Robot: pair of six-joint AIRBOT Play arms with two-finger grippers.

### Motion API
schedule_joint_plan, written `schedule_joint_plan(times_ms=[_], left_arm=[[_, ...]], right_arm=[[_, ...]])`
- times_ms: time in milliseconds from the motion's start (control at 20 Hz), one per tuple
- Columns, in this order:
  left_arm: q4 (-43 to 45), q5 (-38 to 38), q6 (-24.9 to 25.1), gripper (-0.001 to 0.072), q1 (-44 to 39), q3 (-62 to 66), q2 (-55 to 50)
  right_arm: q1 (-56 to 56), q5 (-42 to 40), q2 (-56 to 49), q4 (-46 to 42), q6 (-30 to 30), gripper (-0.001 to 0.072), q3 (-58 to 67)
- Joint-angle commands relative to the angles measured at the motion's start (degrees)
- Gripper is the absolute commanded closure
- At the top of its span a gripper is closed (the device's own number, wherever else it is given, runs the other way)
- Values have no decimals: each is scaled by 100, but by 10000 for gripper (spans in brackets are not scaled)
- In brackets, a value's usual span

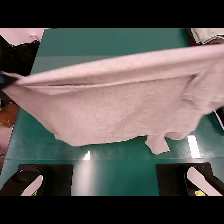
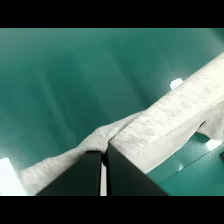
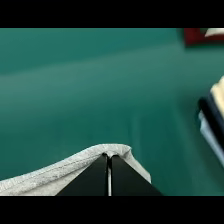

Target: Fold the shirts.

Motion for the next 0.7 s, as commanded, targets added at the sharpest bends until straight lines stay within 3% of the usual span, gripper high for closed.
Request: schedule_joint_plan(times_ms=[0,100,350,650], left_arm=[[435,649,129,684,7,-1486,-26],[494,1471,151,684,7,-2400,-83],[1429,3698,146,685,7,-3574,-638],[1589,4887,144,684,7,-3585,-1908]], right_arm=[[765,337,-785,-111,63,701,-649],[1550,-146,-1128,-522,-109,701,-1132],[3064,-2260,-1716,-1816,-177,701,-2098],[3407,-4186,-2024,-1849,-74,698,-3097]])
